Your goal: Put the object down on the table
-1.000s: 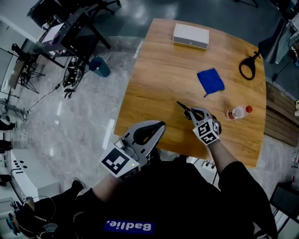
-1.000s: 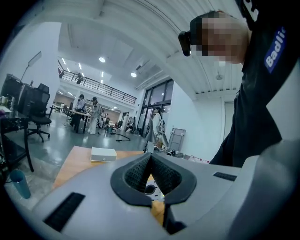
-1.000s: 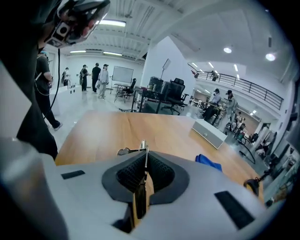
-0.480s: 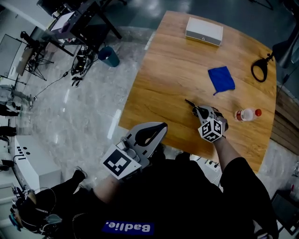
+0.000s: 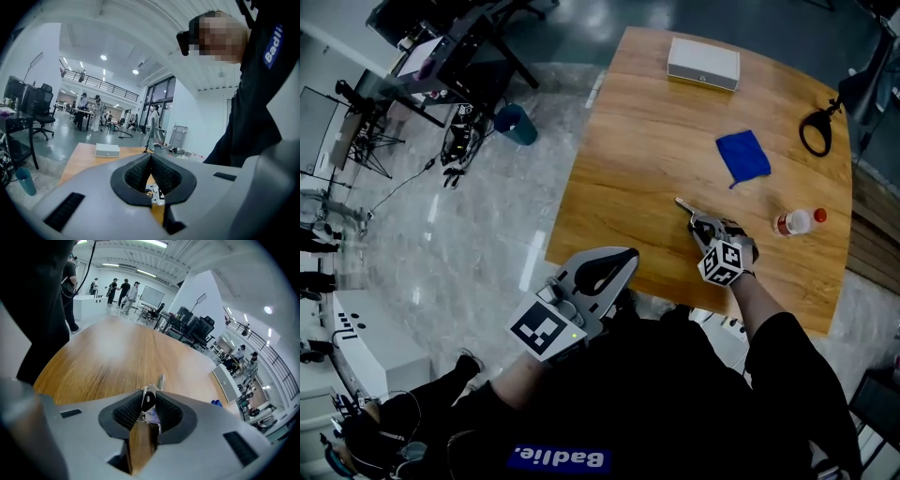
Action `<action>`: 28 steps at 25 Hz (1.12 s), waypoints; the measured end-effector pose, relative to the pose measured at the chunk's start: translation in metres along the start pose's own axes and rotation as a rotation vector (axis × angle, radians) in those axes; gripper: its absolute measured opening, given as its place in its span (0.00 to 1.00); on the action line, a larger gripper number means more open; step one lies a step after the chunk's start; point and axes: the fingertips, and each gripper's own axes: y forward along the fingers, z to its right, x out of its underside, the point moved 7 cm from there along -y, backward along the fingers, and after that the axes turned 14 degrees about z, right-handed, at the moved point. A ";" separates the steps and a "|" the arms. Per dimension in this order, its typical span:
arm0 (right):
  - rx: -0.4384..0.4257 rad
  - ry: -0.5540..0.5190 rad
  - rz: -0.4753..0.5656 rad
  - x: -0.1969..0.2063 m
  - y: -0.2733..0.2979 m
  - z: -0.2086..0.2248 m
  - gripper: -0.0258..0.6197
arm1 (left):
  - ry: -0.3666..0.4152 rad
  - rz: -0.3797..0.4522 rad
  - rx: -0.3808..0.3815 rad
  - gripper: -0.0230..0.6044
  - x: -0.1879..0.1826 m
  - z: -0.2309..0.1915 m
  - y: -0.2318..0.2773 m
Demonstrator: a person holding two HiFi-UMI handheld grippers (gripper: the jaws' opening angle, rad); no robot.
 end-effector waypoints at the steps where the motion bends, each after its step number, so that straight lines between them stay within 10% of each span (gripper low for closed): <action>1: 0.000 -0.005 -0.016 -0.001 0.001 -0.001 0.15 | 0.000 0.003 0.003 0.05 -0.002 -0.002 -0.004; 12: 0.123 0.089 -0.091 -0.061 -0.027 -0.010 0.31 | -0.054 0.052 0.129 0.05 -0.010 -0.050 -0.059; 20: 0.461 0.572 0.210 -0.122 -0.132 -0.029 0.31 | -0.105 0.063 0.276 0.05 0.004 -0.037 -0.042; 28: 0.549 0.661 0.460 -0.133 -0.244 -0.072 0.31 | -0.064 0.028 0.307 0.05 0.019 0.063 -0.025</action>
